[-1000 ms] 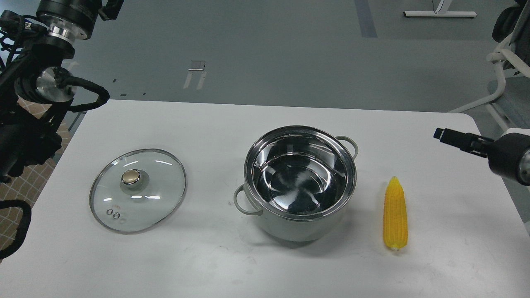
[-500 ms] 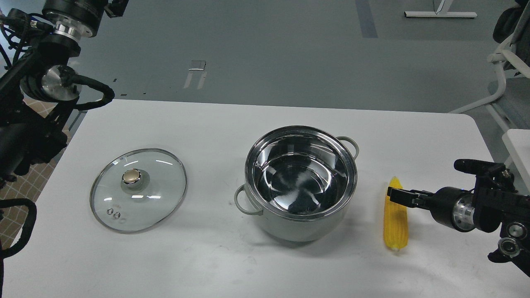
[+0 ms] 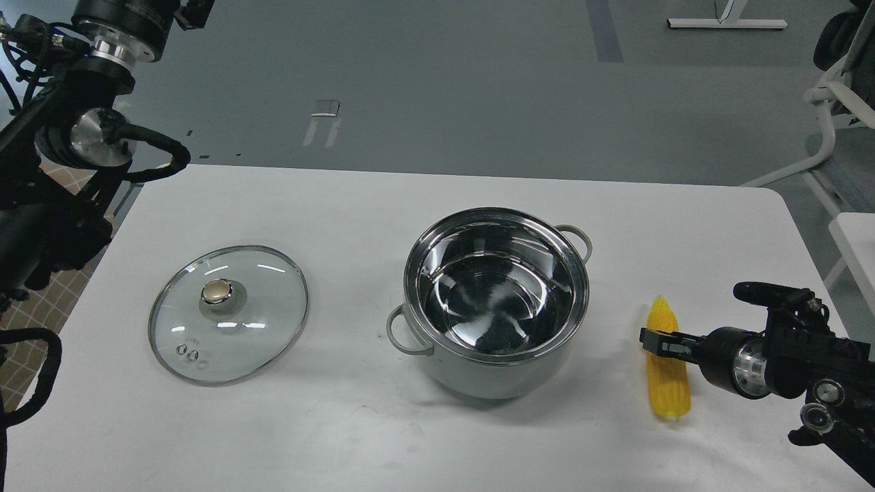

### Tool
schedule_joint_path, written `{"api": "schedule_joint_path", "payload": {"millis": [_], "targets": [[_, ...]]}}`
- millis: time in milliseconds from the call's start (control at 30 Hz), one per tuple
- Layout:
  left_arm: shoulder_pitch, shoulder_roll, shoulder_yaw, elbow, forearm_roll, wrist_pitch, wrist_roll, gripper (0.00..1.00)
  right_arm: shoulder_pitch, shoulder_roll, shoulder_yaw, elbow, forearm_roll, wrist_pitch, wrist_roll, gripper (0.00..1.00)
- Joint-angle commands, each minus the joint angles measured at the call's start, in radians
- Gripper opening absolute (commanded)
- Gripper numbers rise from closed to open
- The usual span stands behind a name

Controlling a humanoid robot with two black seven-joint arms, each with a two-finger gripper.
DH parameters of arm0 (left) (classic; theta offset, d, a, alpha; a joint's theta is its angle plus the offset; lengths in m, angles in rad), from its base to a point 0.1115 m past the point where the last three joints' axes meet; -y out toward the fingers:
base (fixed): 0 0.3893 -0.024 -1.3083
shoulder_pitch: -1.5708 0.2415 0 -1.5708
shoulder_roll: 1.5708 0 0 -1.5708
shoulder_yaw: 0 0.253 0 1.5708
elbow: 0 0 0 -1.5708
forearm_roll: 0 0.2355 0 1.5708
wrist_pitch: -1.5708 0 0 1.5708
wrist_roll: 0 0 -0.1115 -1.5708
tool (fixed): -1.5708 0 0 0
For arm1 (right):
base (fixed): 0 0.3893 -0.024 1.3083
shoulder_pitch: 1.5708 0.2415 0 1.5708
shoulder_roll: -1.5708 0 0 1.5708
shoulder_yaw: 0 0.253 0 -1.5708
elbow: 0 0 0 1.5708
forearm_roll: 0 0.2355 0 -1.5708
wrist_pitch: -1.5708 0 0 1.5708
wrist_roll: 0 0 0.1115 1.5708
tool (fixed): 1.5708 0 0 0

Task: Open pot and put corn in
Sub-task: 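Reach the right gripper to the yellow corn cob and grasp it, then lift the corn cob and carry it over the open pot, then lower the corn into the pot and open the right gripper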

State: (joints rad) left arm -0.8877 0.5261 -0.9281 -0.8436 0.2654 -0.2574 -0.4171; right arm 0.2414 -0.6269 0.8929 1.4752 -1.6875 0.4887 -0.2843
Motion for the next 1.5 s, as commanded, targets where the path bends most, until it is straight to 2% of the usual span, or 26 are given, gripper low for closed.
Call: {"api": "schedule_joint_path", "payload": {"millis": [0,67,167,300,467,600,767,833,1033,1200,1367,1467], "targets": [[0.003,-0.001,0.000,0.000,0.000,0.001,0.000,0.97,0.002,0.001,0.001,-0.015,0.002,0.000,0.004,0.21],[0.003,-0.003,0.000,0.000,0.000,0.003,0.000,0.97,0.007,0.001,0.007,-0.012,0.006,0.000,0.005,0.09],[0.001,-0.011,0.000,0.000,0.000,0.006,0.001,0.97,0.012,-0.011,0.036,-0.001,0.014,0.000,0.010,0.01],[-0.004,-0.018,0.000,-0.008,0.000,0.010,0.006,0.97,0.010,-0.037,0.170,0.040,0.023,0.000,0.011,0.00],[-0.011,0.012,0.003,-0.032,0.000,0.000,0.006,0.98,0.060,-0.037,0.424,0.088,0.161,0.000,0.010,0.00],[-0.004,0.041,0.000,-0.032,0.000,-0.002,0.001,0.98,0.194,-0.021,0.437,0.129,0.250,0.000,0.005,0.00],[-0.002,0.043,0.000,-0.032,0.000,-0.008,0.004,0.98,0.288,0.105,0.393,0.191,0.276,0.000,0.001,0.00],[-0.002,0.043,0.000,-0.032,0.000,-0.013,0.004,0.98,0.312,0.145,0.296,0.218,0.275,0.000,-0.001,0.00],[-0.002,0.037,-0.002,-0.032,0.000,-0.013,0.003,0.98,0.397,0.145,0.000,0.211,0.253,0.000,-0.001,0.00],[-0.008,0.034,-0.003,-0.032,0.000,-0.013,0.004,0.98,0.403,0.144,-0.083,0.206,0.126,0.000,-0.003,0.00],[-0.010,0.032,-0.003,-0.032,0.000,-0.013,0.004,0.98,0.395,0.141,-0.137,0.205,0.088,0.000,-0.006,0.11],[-0.010,0.029,-0.003,-0.032,-0.002,-0.013,0.003,0.98,0.394,0.141,-0.172,0.203,0.088,0.000,-0.007,0.29]]}}
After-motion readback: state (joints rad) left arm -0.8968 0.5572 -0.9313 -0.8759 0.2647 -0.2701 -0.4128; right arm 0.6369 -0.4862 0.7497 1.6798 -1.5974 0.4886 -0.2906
